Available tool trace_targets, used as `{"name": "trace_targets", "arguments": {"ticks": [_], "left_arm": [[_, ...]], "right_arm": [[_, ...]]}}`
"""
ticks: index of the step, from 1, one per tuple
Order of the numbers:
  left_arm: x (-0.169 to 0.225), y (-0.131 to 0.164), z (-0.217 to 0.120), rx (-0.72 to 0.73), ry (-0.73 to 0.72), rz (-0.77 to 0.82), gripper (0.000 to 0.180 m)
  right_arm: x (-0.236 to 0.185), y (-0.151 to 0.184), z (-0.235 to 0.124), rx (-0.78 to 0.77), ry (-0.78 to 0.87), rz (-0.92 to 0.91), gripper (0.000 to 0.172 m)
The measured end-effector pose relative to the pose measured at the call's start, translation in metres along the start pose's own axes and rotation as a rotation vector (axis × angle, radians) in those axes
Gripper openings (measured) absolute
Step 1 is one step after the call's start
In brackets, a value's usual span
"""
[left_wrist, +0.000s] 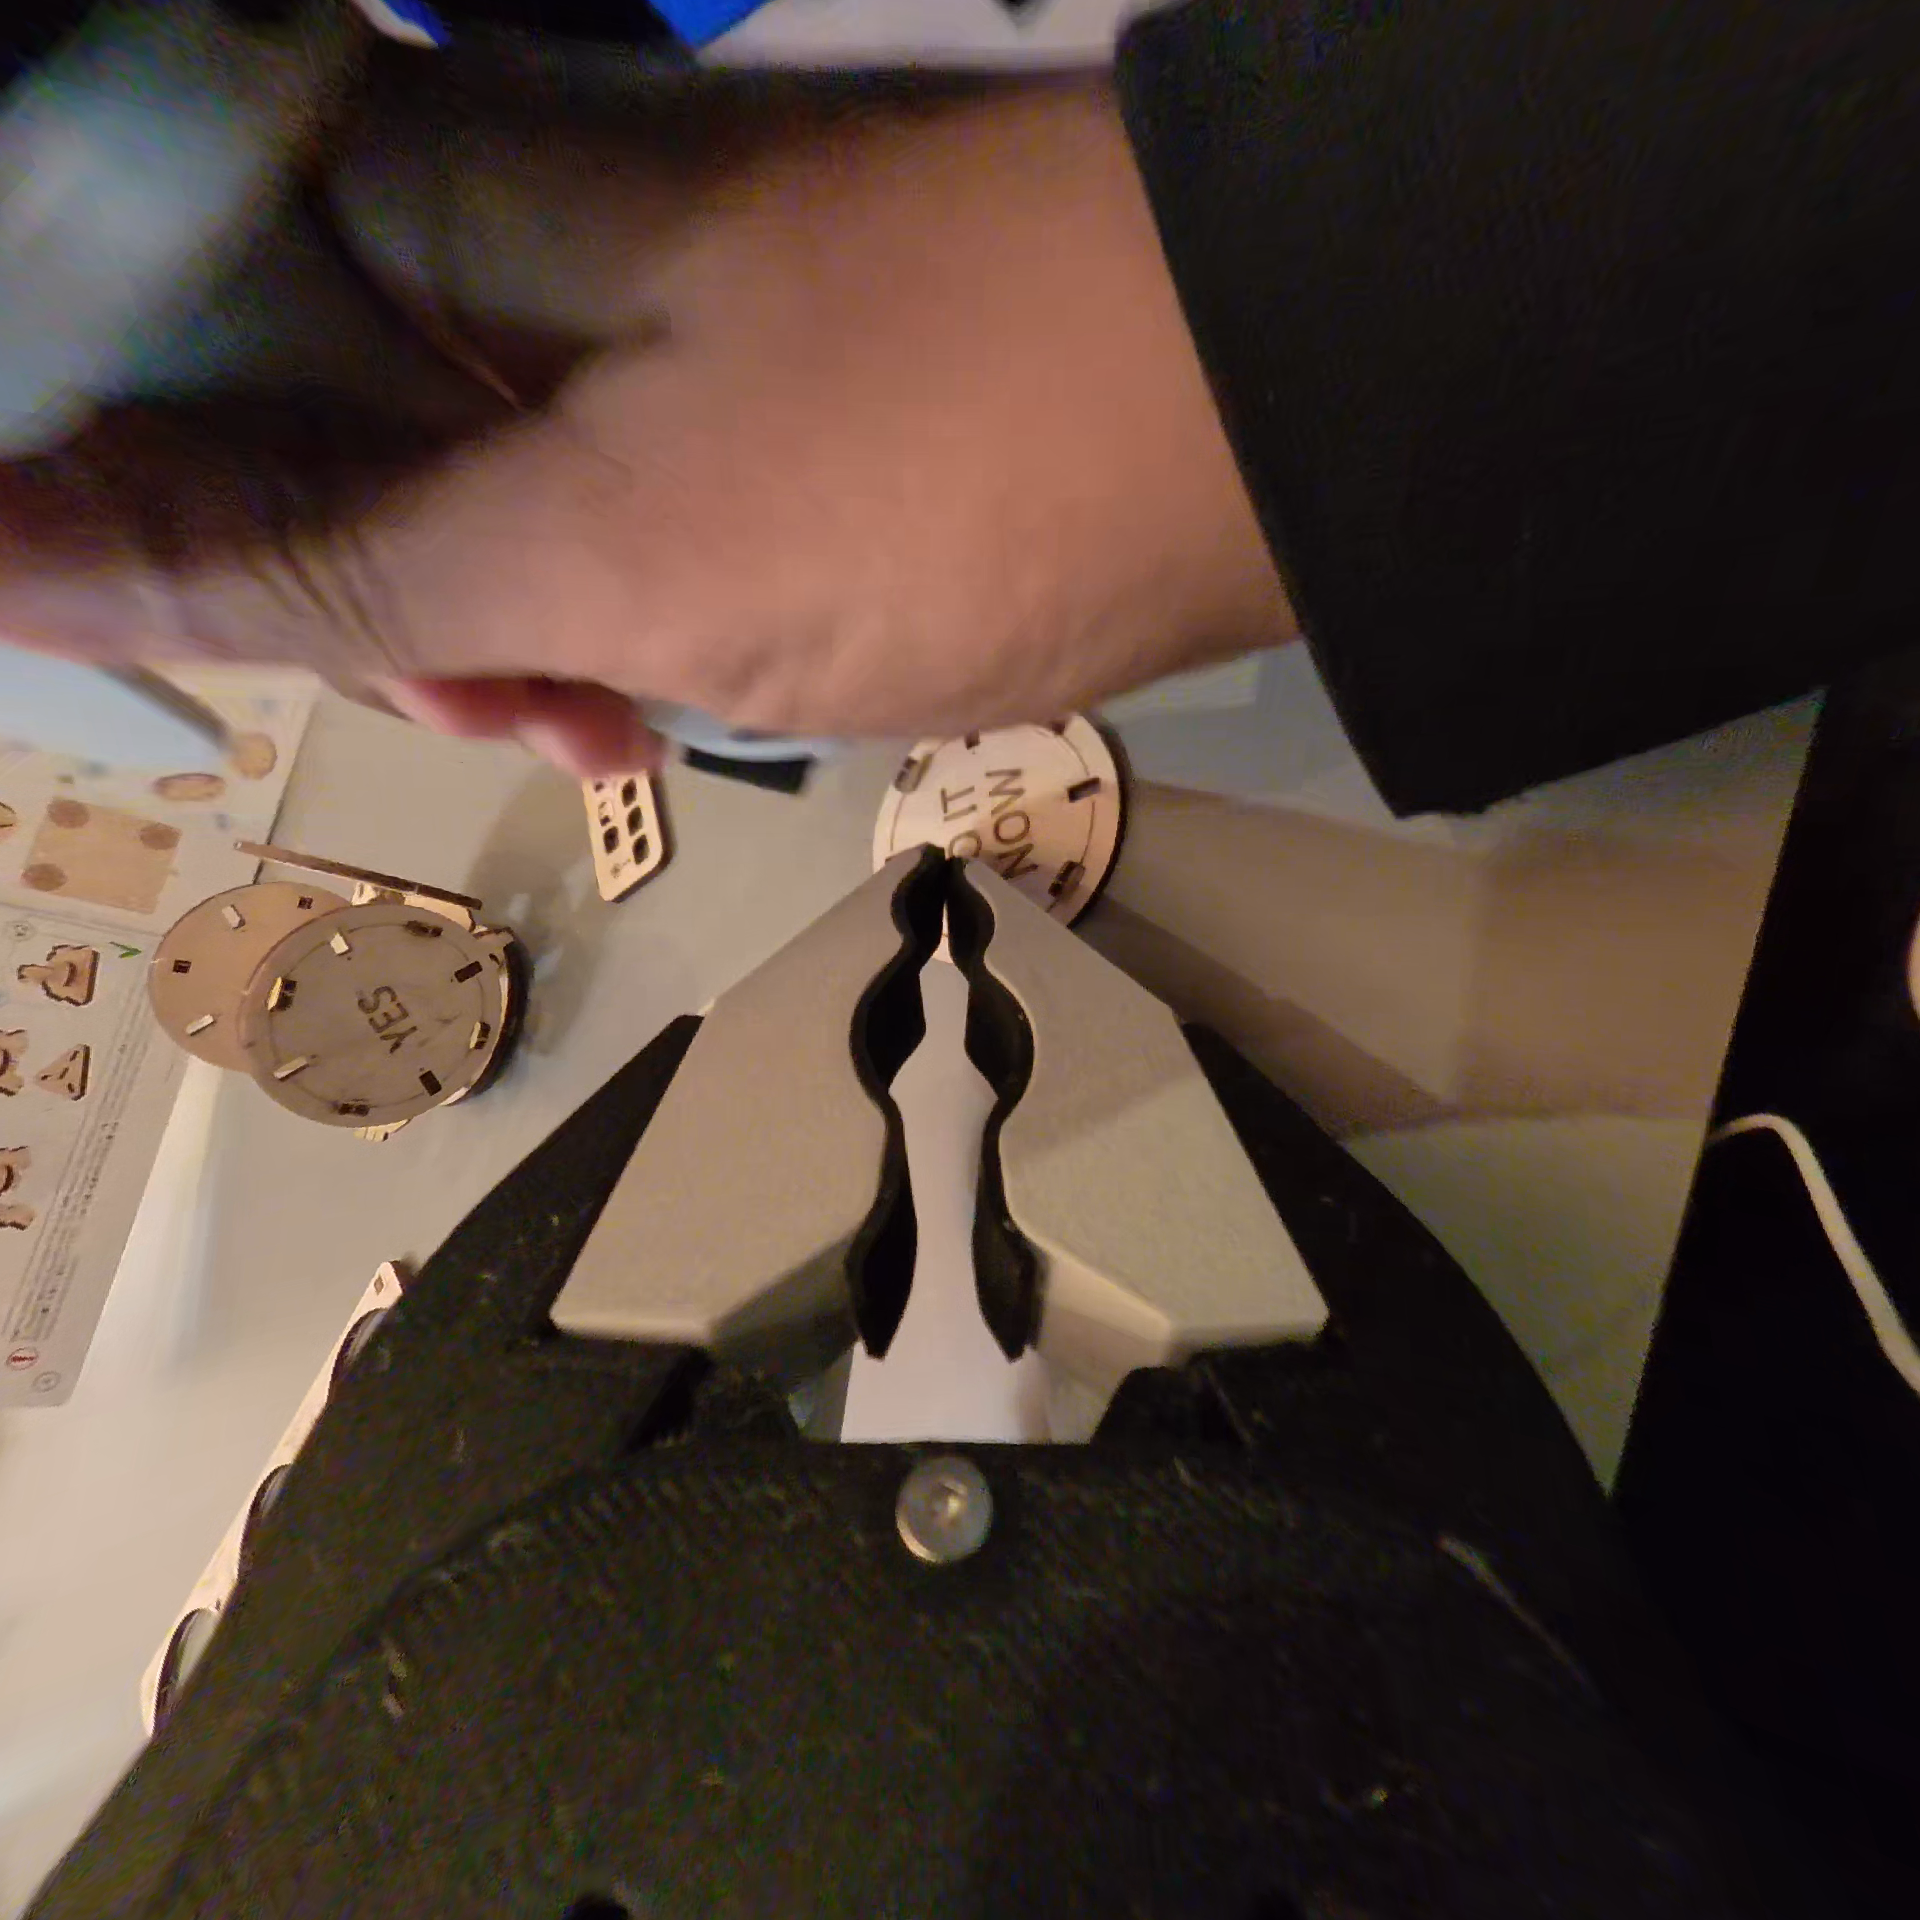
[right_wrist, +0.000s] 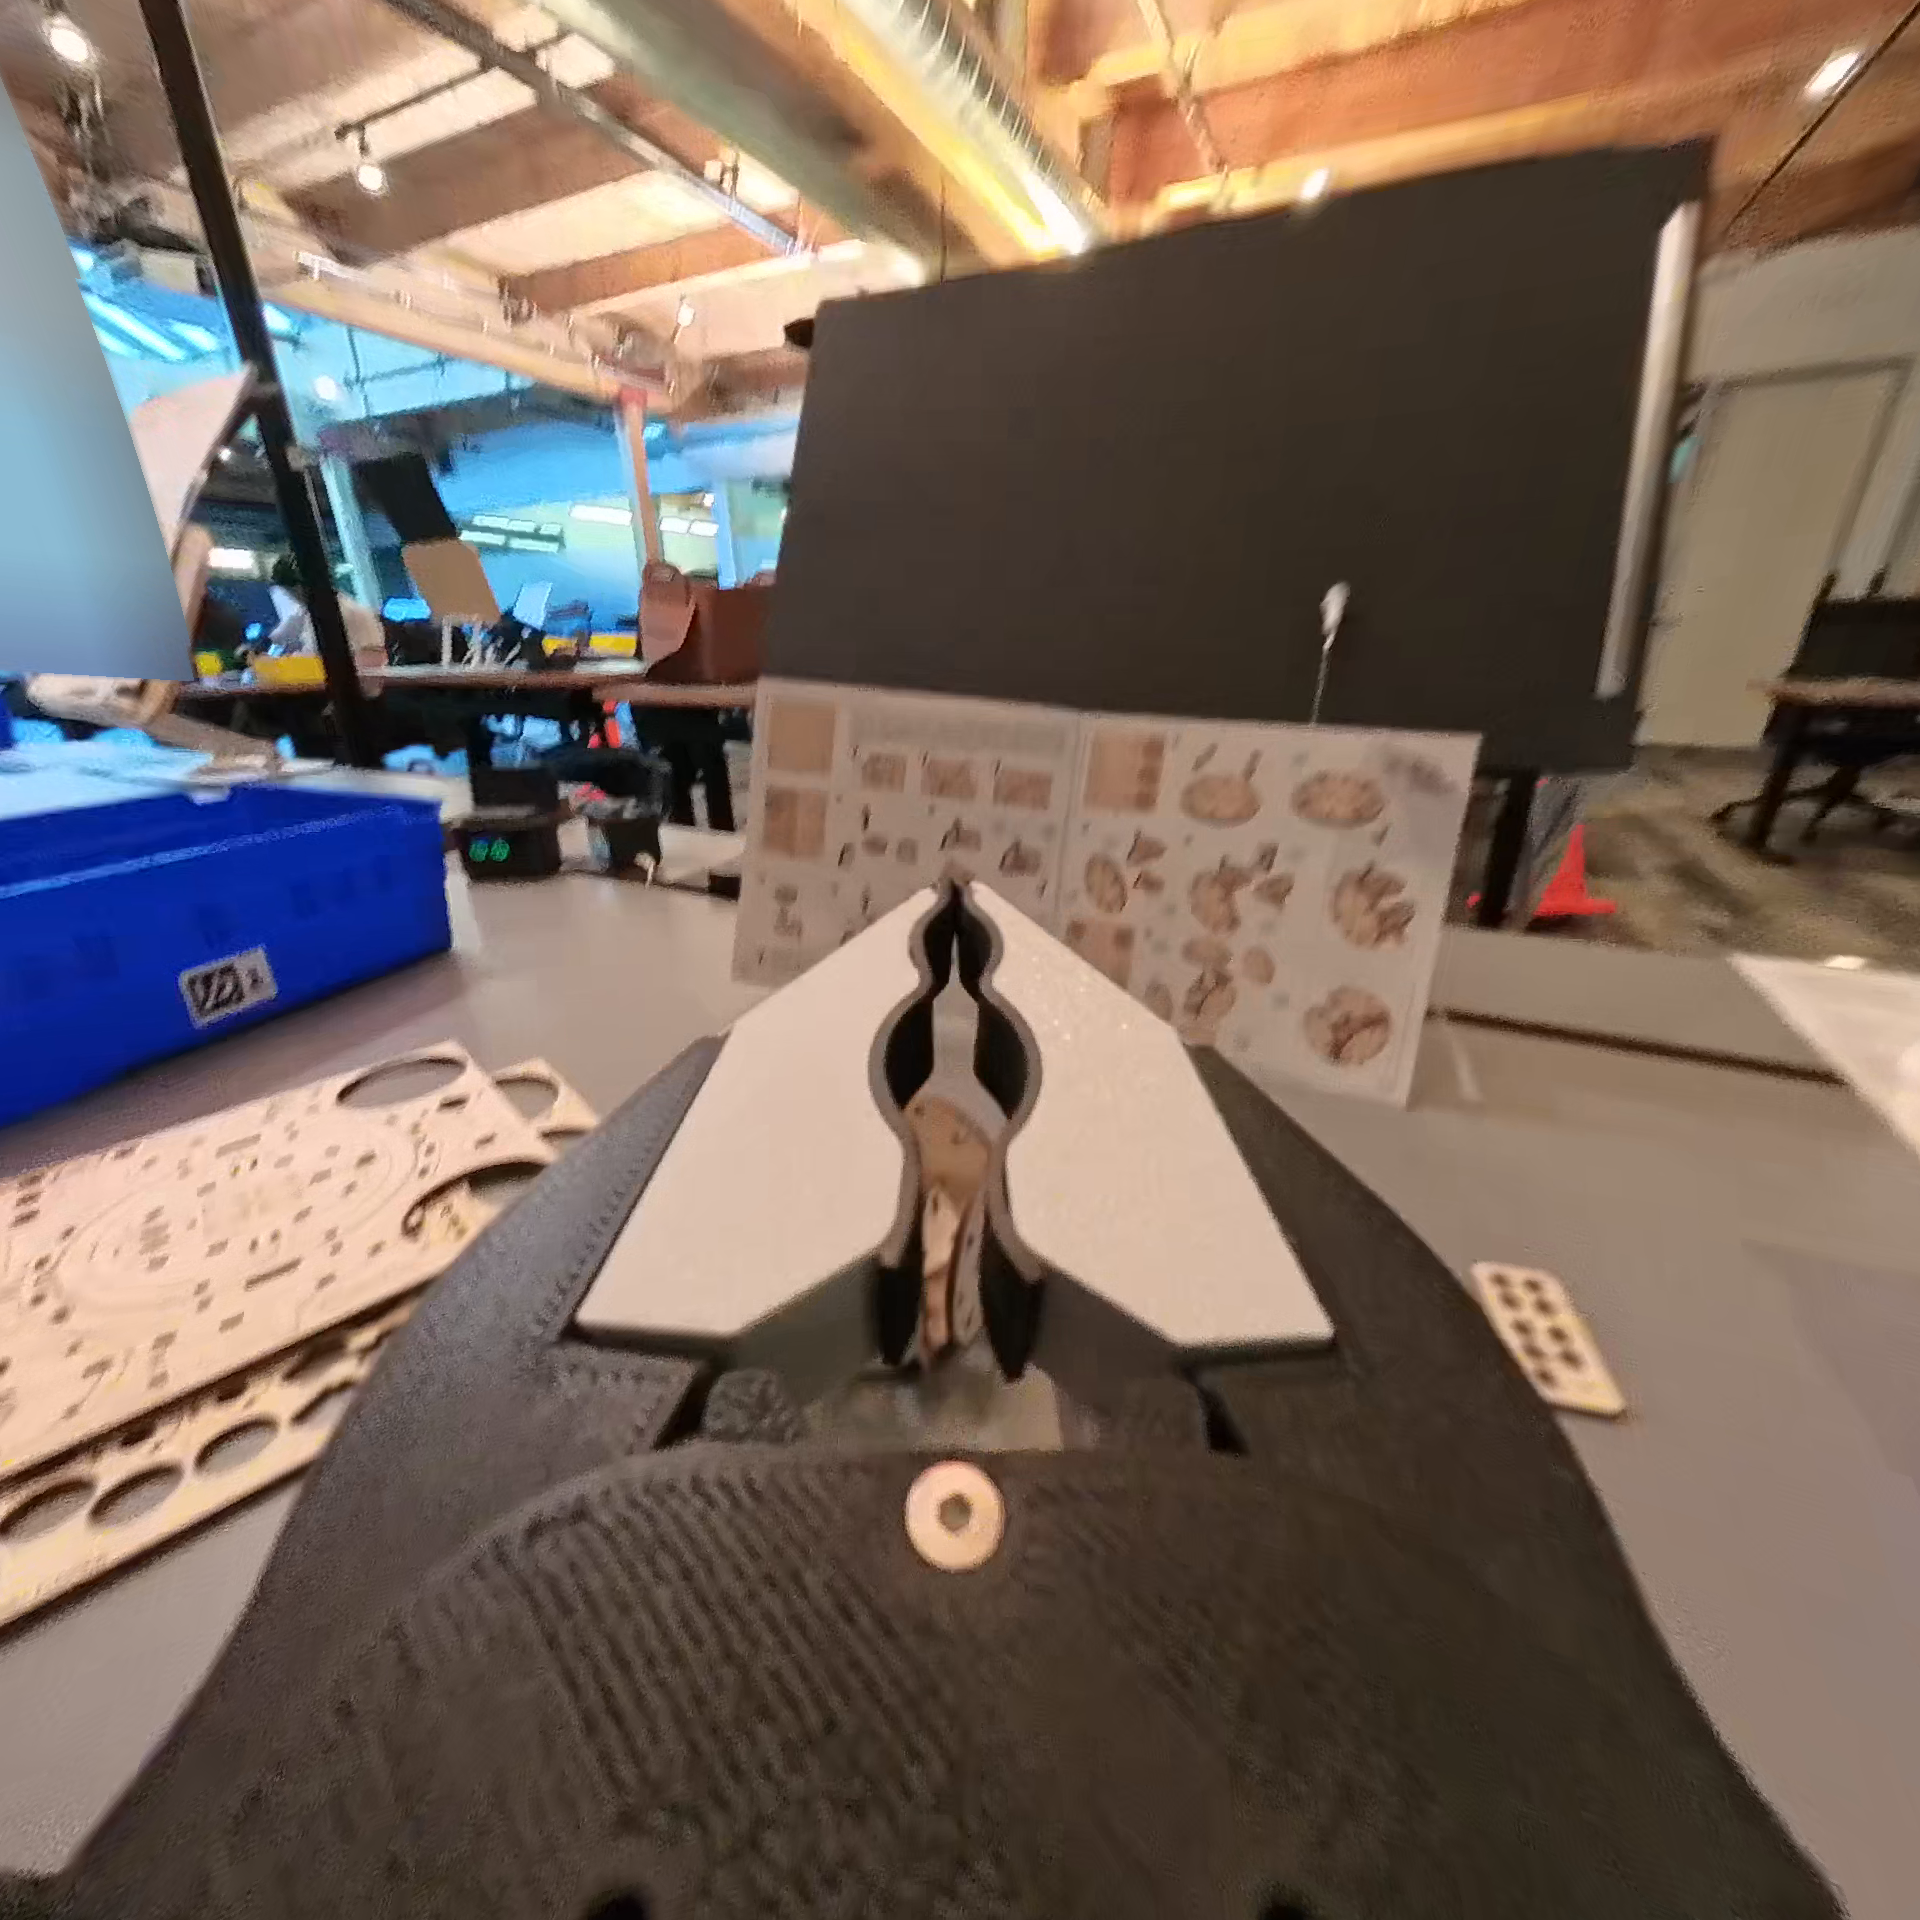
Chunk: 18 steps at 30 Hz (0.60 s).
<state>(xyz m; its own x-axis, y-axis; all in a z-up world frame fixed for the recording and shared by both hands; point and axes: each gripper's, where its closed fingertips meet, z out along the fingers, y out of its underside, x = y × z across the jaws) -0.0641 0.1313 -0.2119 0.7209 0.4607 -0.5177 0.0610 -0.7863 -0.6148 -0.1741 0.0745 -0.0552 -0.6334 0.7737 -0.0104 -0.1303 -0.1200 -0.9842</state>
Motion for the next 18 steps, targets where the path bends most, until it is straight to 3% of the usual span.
{"name": "trace_targets", "arguments": {"ticks": [3, 7, 12, 14, 16, 18], "left_arm": [[0.000, 0.000, 0.000, -0.001, -0.007, 0.007, 0.000], [0.000, 0.000, 0.000, -0.001, -0.006, 0.007, 0.000], [0.000, 0.000, 0.000, -0.001, -0.008, 0.008, 0.000], [0.000, 0.000, 0.000, -0.001, -0.008, 0.009, 0.000], [0.000, 0.000, 0.000, -0.001, -0.006, 0.006, 0.000], [0.000, 0.000, 0.000, 0.001, -0.004, 0.003, 0.000]], "right_arm": [[0.004, -0.023, -0.001, 0.062, 0.022, -0.001, 0.000], [-0.013, 0.030, 0.003, -0.078, -0.025, -0.037, 0.000], [-0.003, -0.009, -0.001, 0.028, 0.022, -0.010, 0.000], [-0.002, 0.000, 0.000, 0.005, 0.014, -0.013, 0.000], [-0.008, 0.030, 0.000, -0.077, -0.015, -0.013, 0.000], [-0.010, 0.026, -0.001, -0.061, -0.014, -0.034, 0.000]]}}
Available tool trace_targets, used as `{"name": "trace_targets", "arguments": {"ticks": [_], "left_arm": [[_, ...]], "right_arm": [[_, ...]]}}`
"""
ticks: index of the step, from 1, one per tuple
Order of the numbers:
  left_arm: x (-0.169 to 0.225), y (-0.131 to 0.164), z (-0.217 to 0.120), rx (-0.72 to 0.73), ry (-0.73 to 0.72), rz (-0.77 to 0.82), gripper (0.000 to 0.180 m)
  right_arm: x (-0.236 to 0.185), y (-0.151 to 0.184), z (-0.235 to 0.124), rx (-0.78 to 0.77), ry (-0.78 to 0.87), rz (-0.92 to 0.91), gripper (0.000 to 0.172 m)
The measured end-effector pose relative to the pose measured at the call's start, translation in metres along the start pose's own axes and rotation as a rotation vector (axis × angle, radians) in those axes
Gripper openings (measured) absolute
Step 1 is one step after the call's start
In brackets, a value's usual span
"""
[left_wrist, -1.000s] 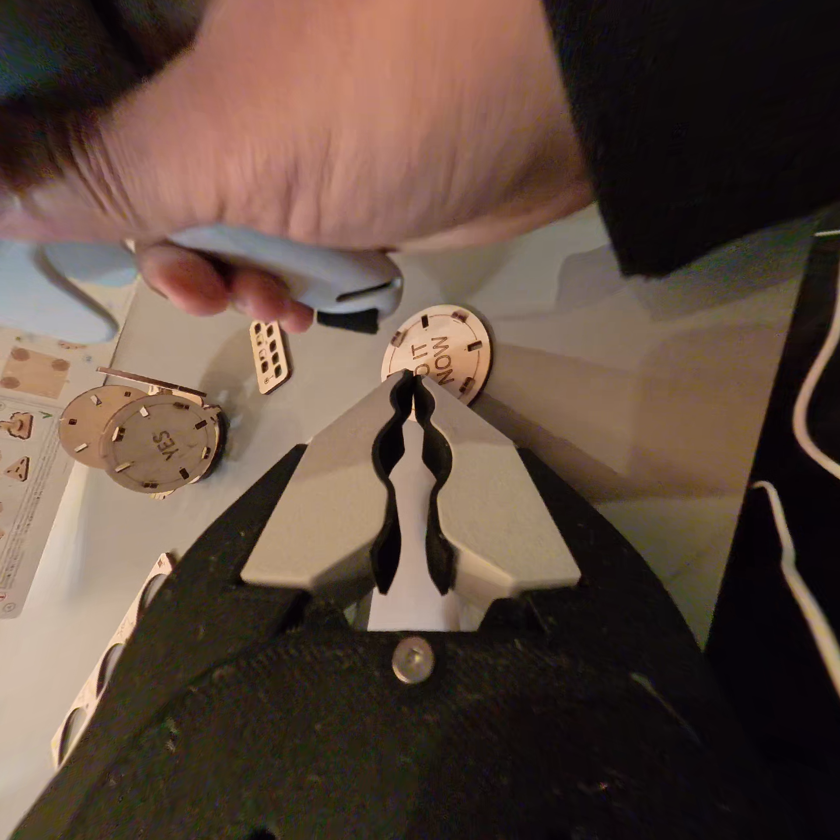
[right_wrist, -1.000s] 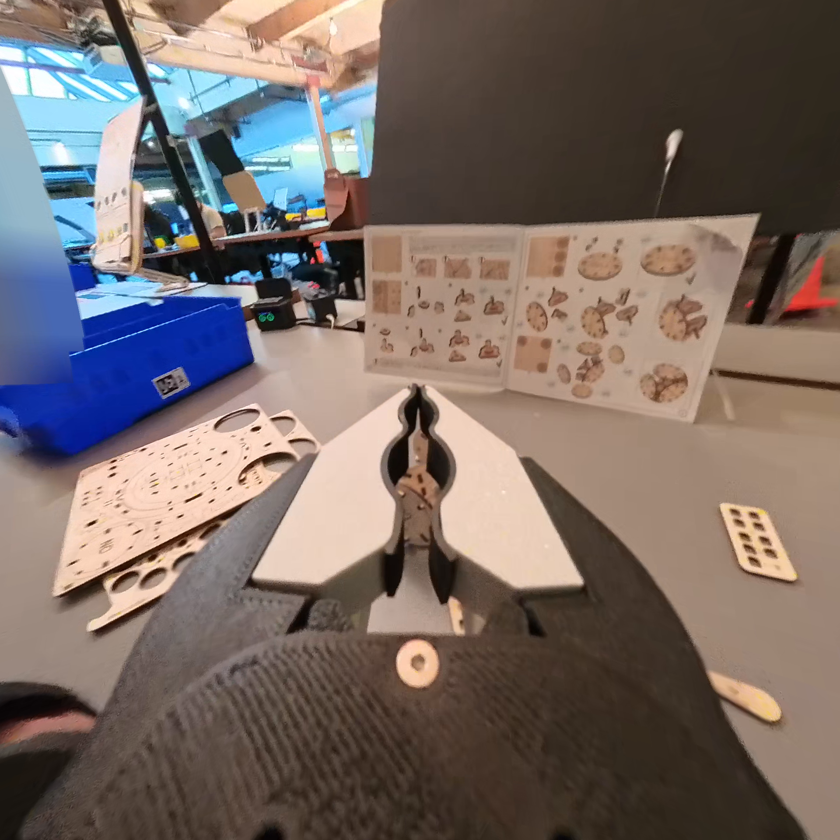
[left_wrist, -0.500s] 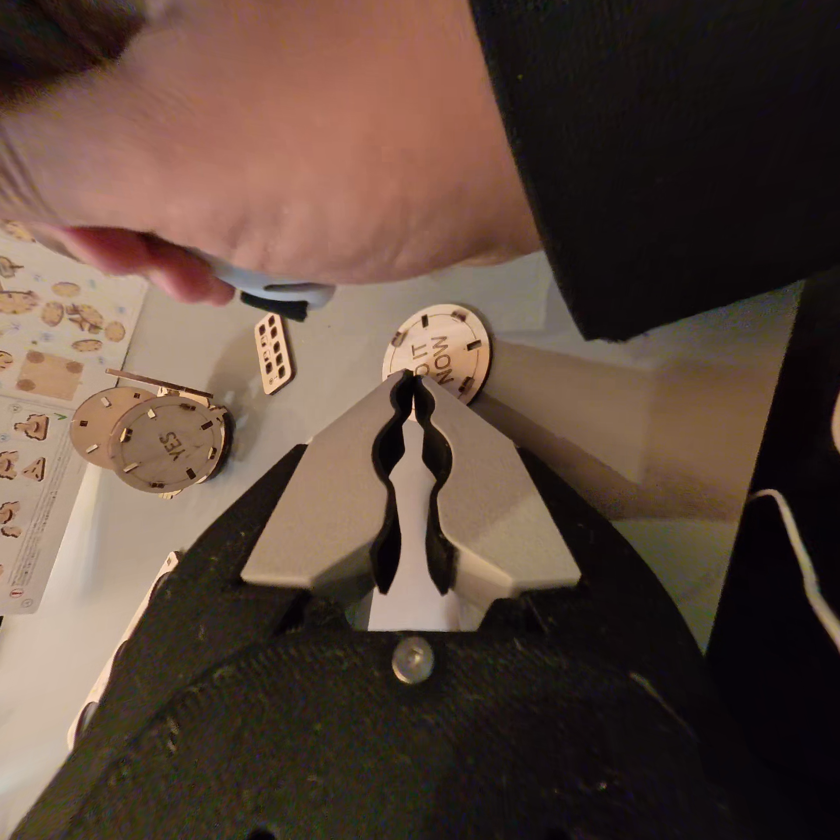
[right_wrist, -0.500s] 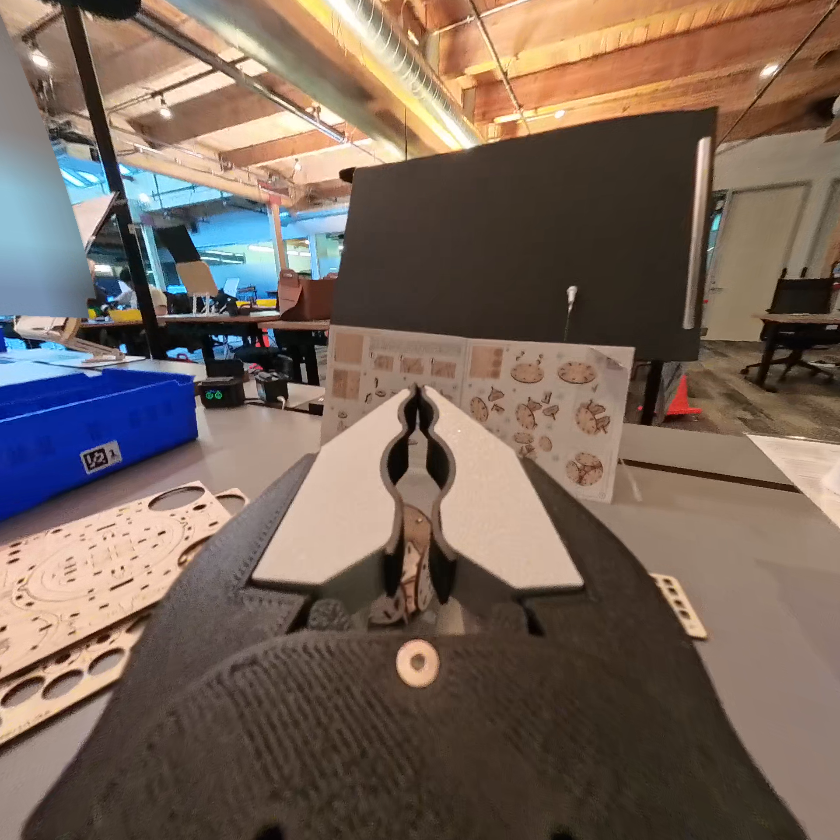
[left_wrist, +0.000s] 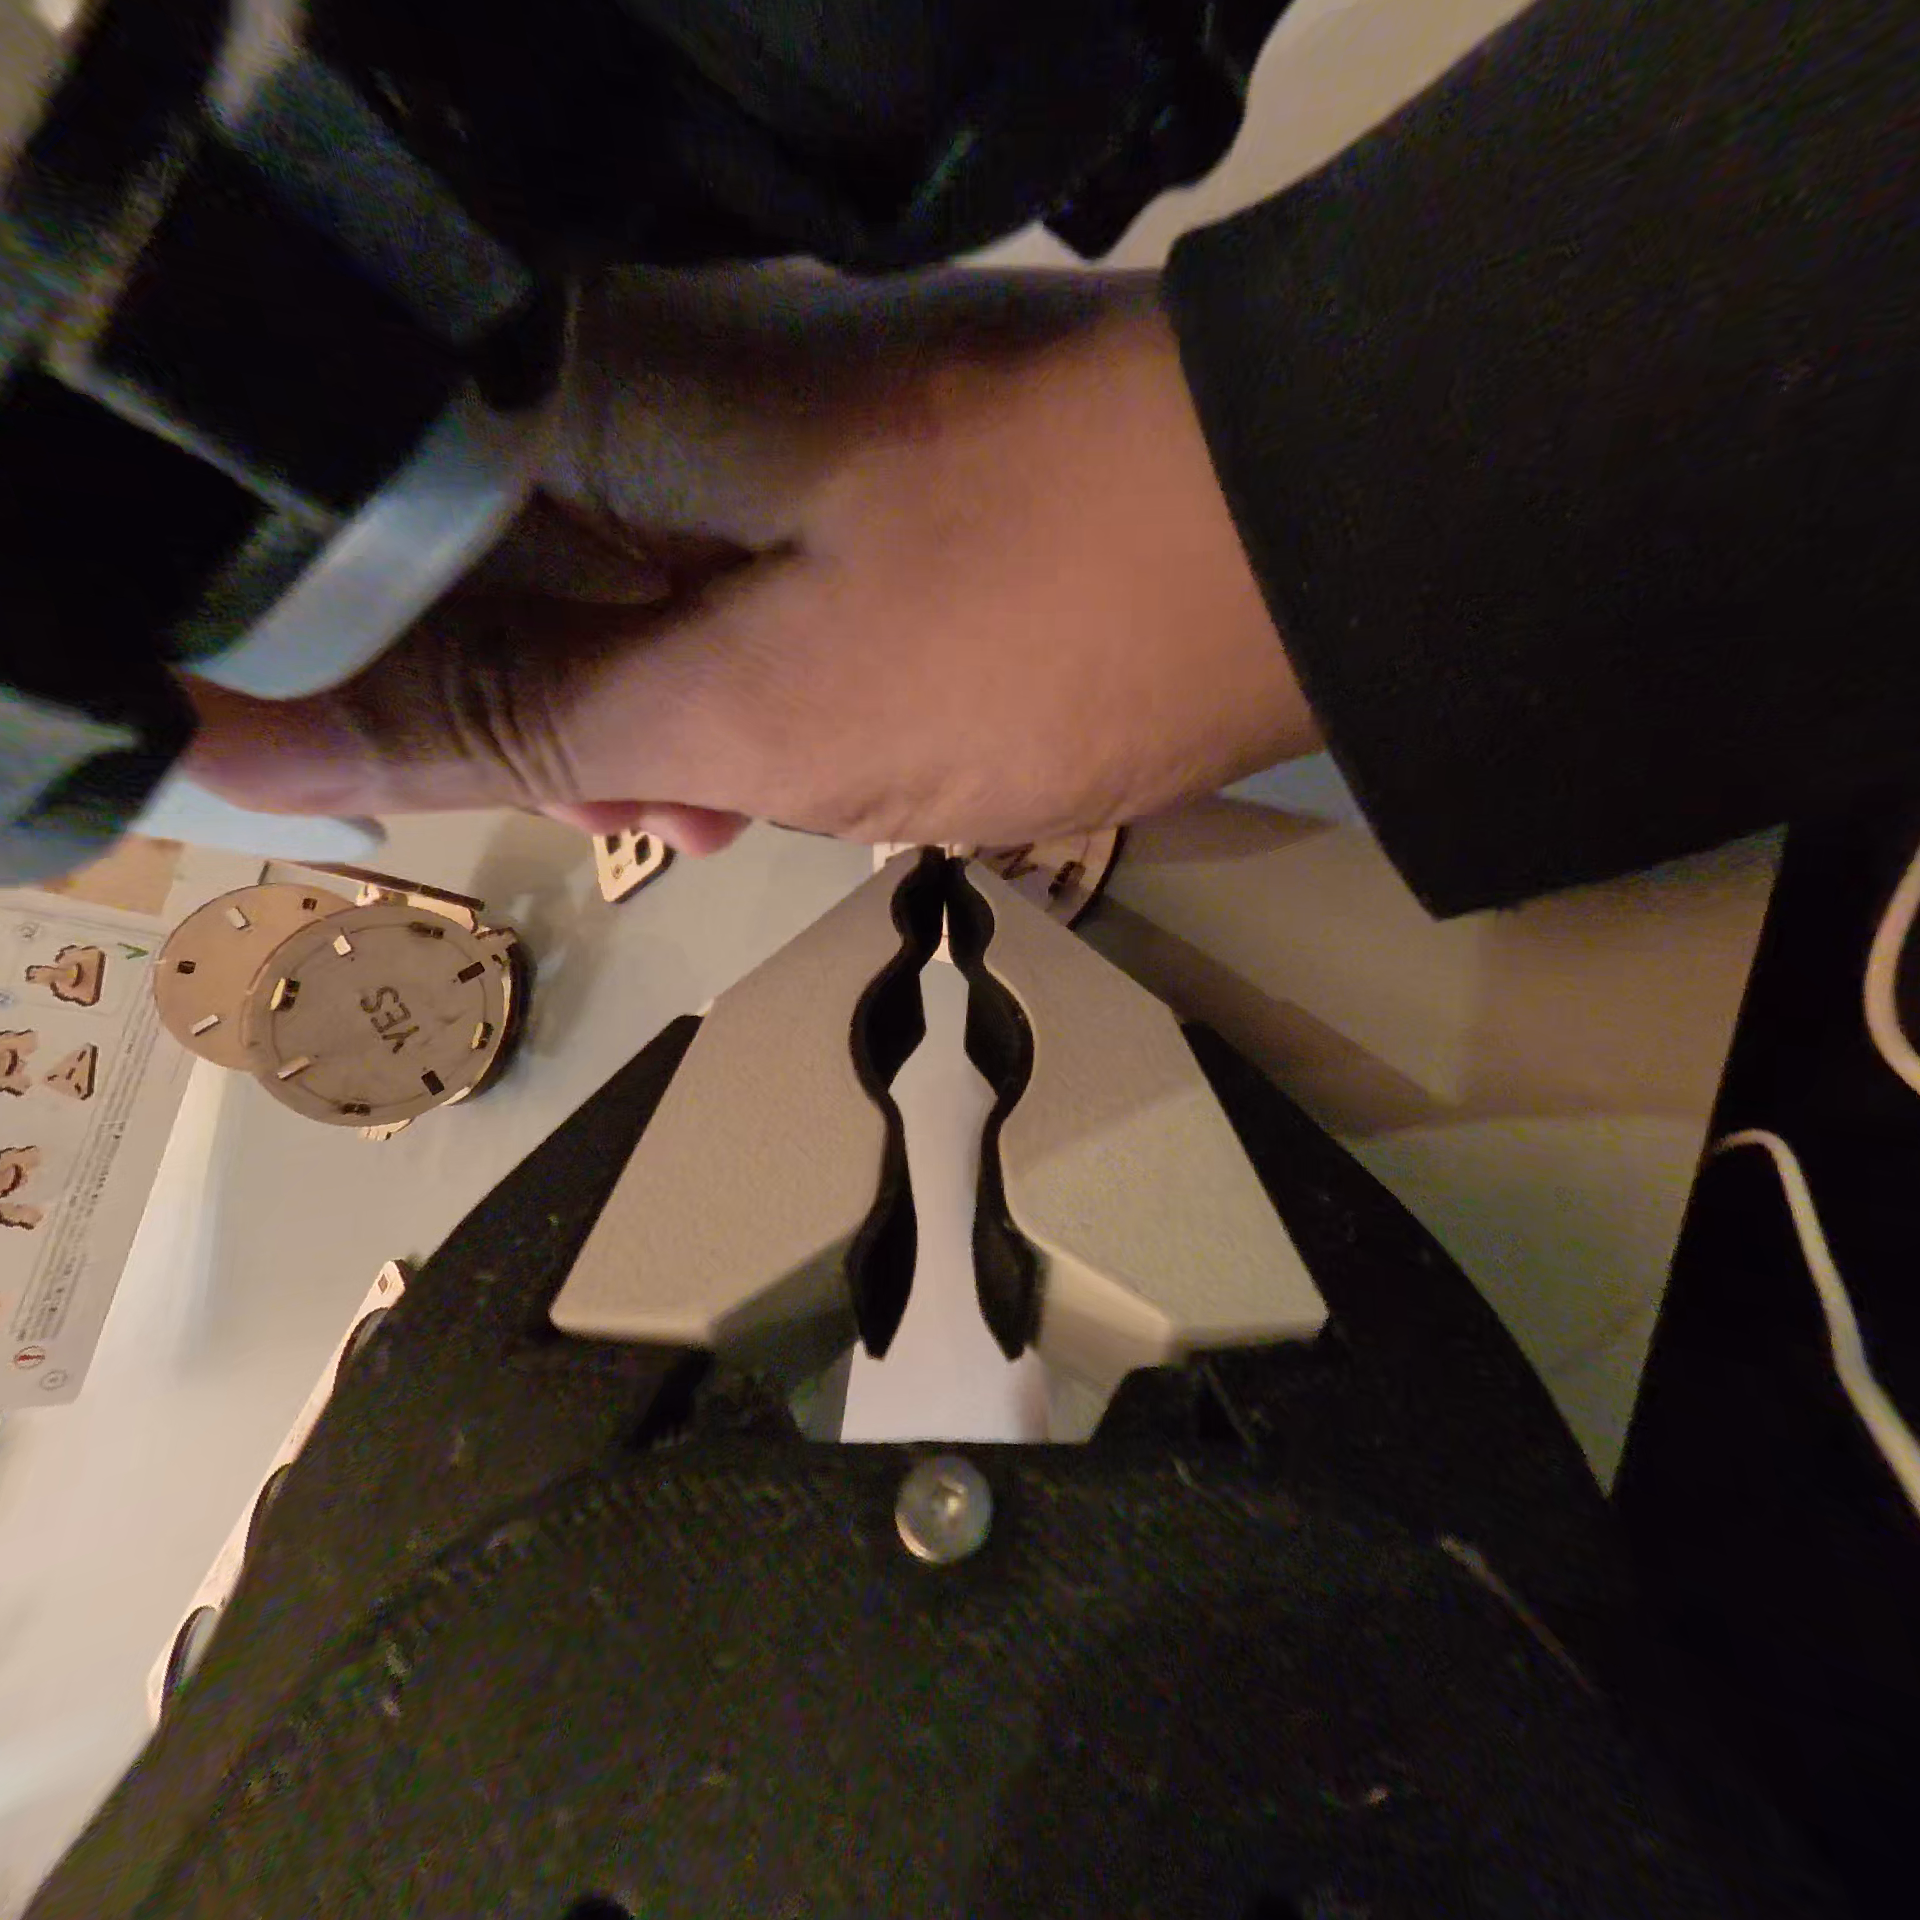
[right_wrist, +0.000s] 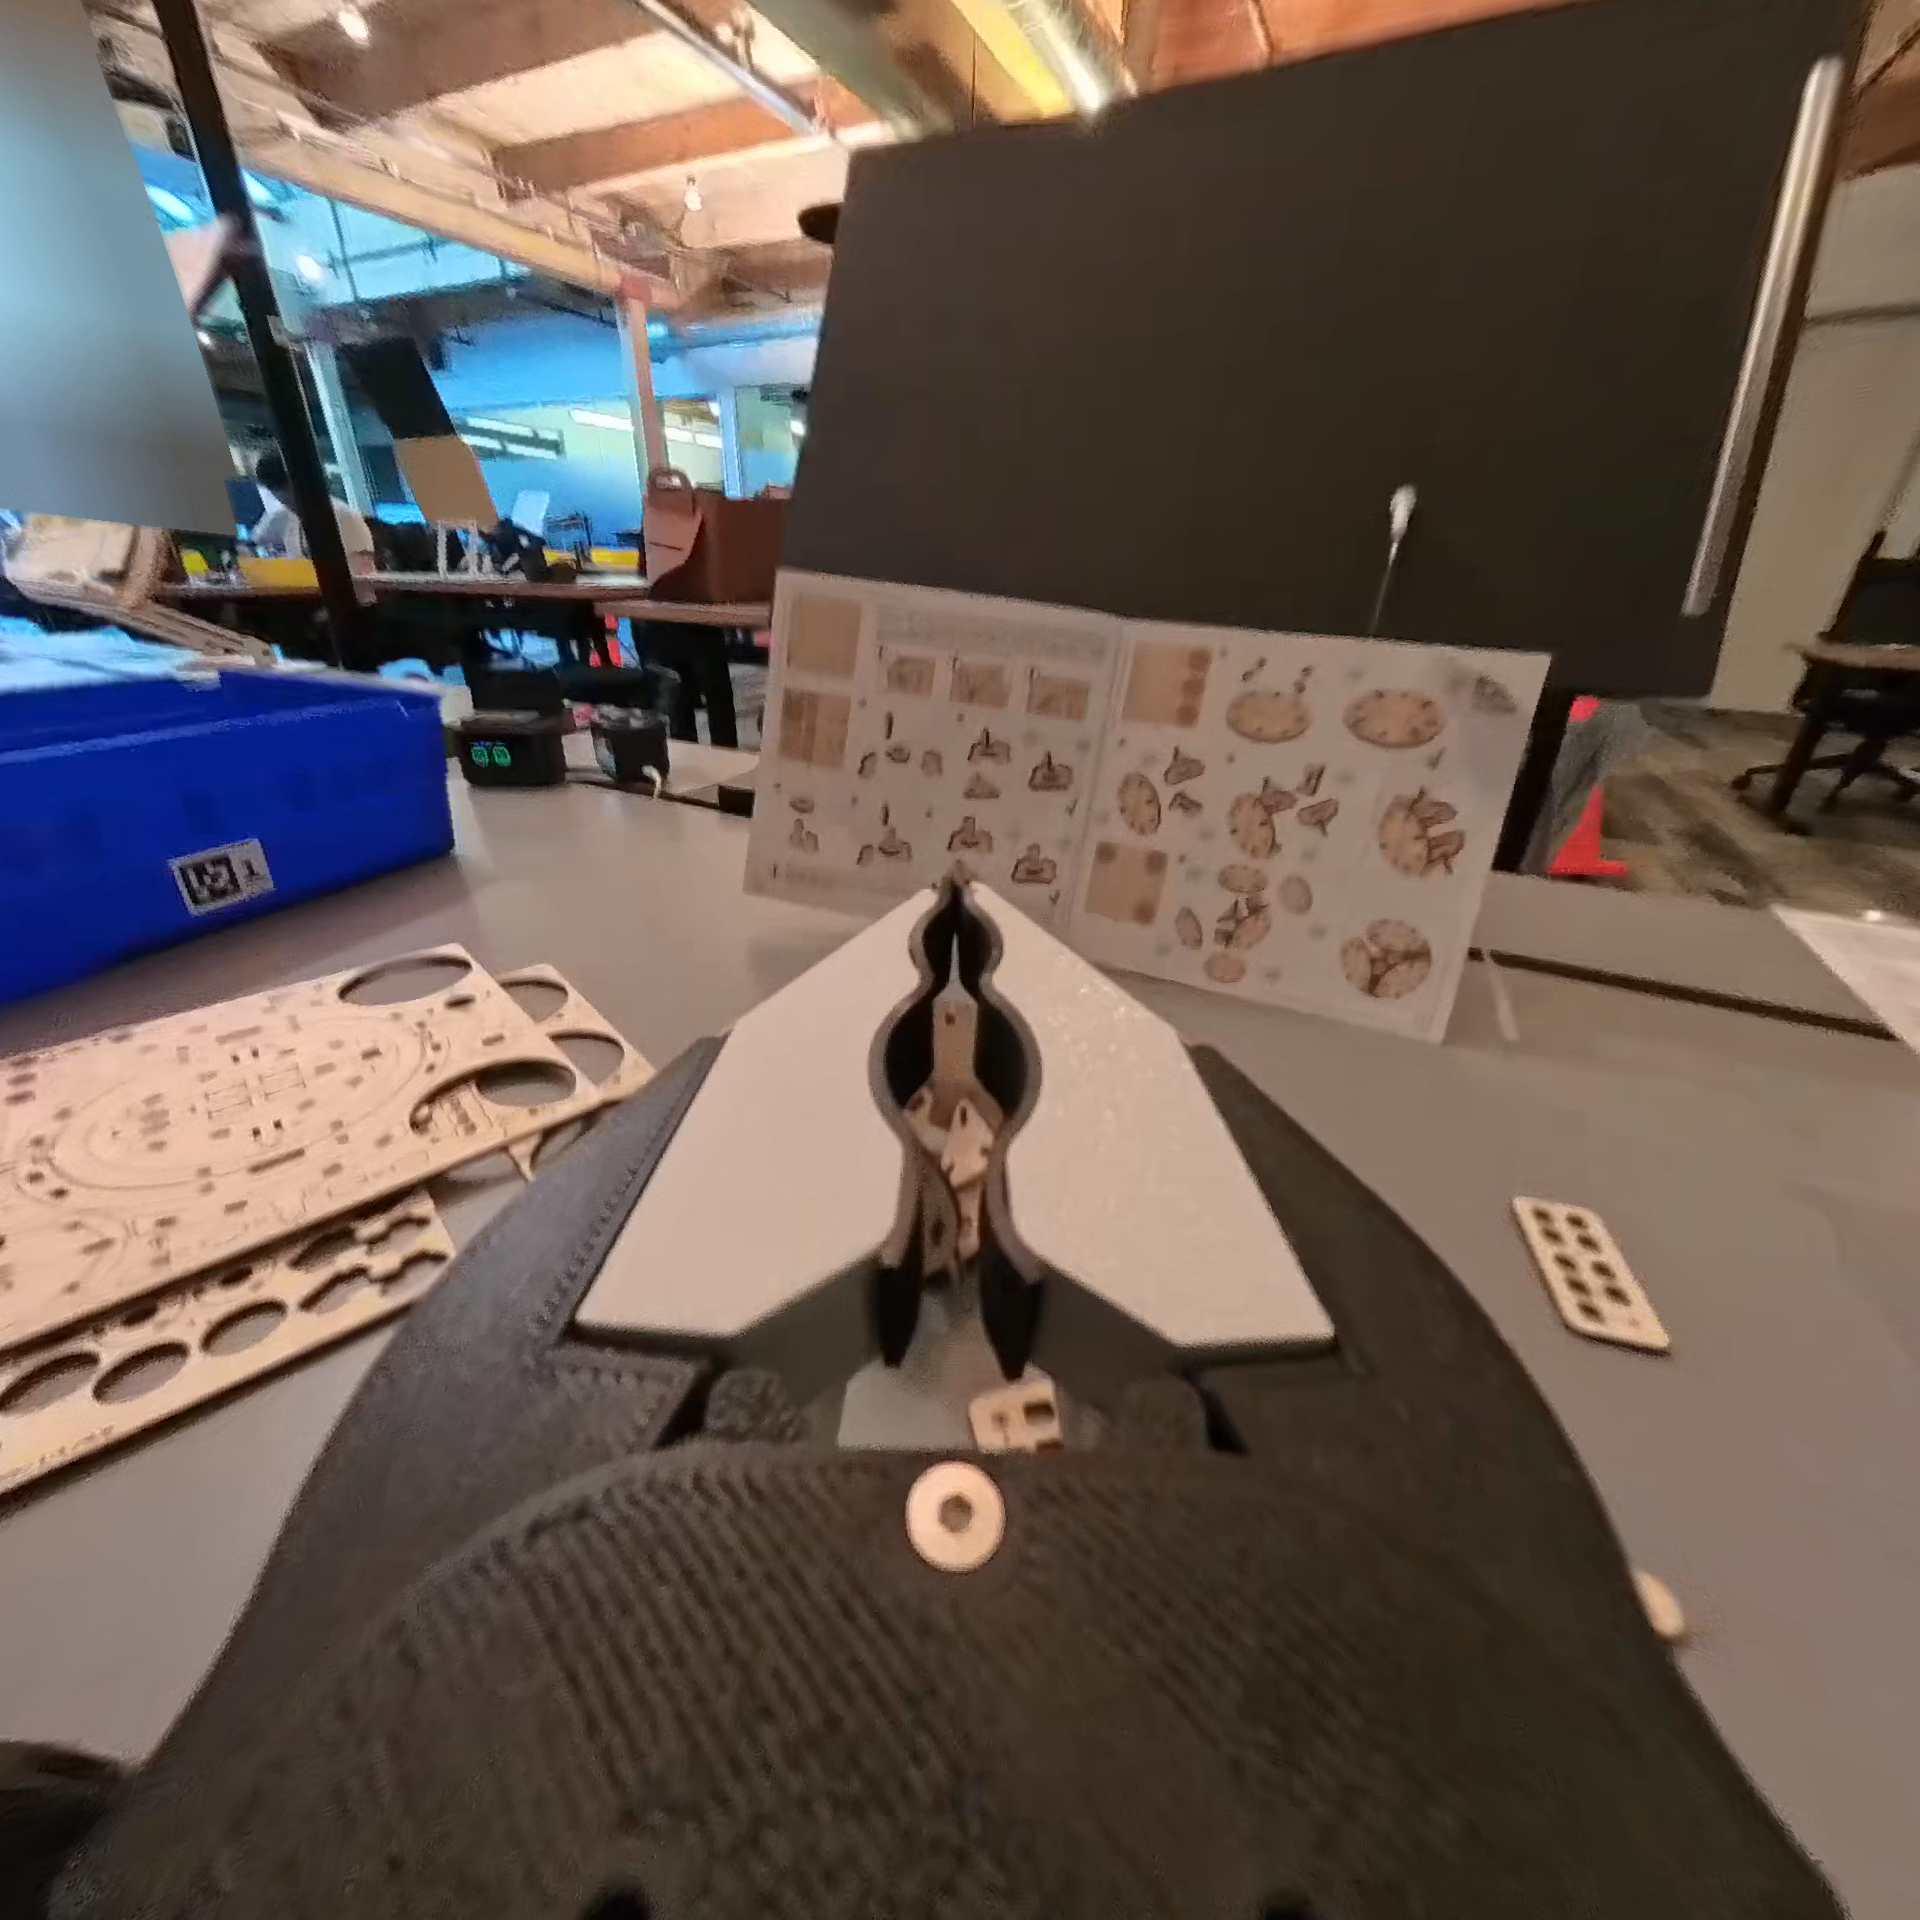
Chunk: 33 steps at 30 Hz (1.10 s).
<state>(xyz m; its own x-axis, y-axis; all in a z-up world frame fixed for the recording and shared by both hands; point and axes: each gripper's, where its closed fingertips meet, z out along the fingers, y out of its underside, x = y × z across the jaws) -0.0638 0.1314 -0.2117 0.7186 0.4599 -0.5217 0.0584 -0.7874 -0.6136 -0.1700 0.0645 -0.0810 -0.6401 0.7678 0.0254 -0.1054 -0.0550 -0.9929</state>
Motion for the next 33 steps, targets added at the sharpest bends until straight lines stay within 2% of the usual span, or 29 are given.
{"name": "trace_targets", "arguments": {"ticks": [3, 5, 10, 15, 19, 25, 29, 33], "left_arm": [[0.000, 0.000, 0.000, -0.001, -0.001, 0.001, 0.000], [0.000, 0.000, 0.000, -0.002, -0.004, 0.004, 0.000], [0.000, 0.000, 0.000, -0.001, -0.001, 0.001, 0.000], [0.000, 0.000, 0.000, -0.002, -0.007, 0.007, 0.000], [0.000, 0.000, 0.000, -0.001, -0.005, 0.005, 0.000], [0.000, 0.000, 0.000, -0.002, -0.010, 0.010, 0.000], [0.000, 0.000, 0.000, -0.003, -0.017, 0.018, 0.000], [0.000, 0.000, 0.000, -0.003, -0.022, 0.023, 0.000]], "right_arm": [[0.008, -0.029, -0.004, 0.072, 0.037, 0.006, 0.000], [0.010, -0.034, -0.005, 0.084, 0.041, 0.020, 0.000], [0.001, 0.004, 0.000, -0.007, 0.013, 0.012, 0.000], [0.010, -0.029, -0.002, 0.067, 0.041, 0.007, 0.000], [0.000, 0.006, 0.003, -0.016, 0.007, -0.003, 0.000], [0.008, -0.026, -0.001, 0.073, 0.048, 0.005, 0.000], [0.008, 0.004, 0.001, 0.007, 0.034, 0.004, 0.000], [0.021, -0.014, -0.001, 0.063, 0.067, 0.054, 0.000]]}}
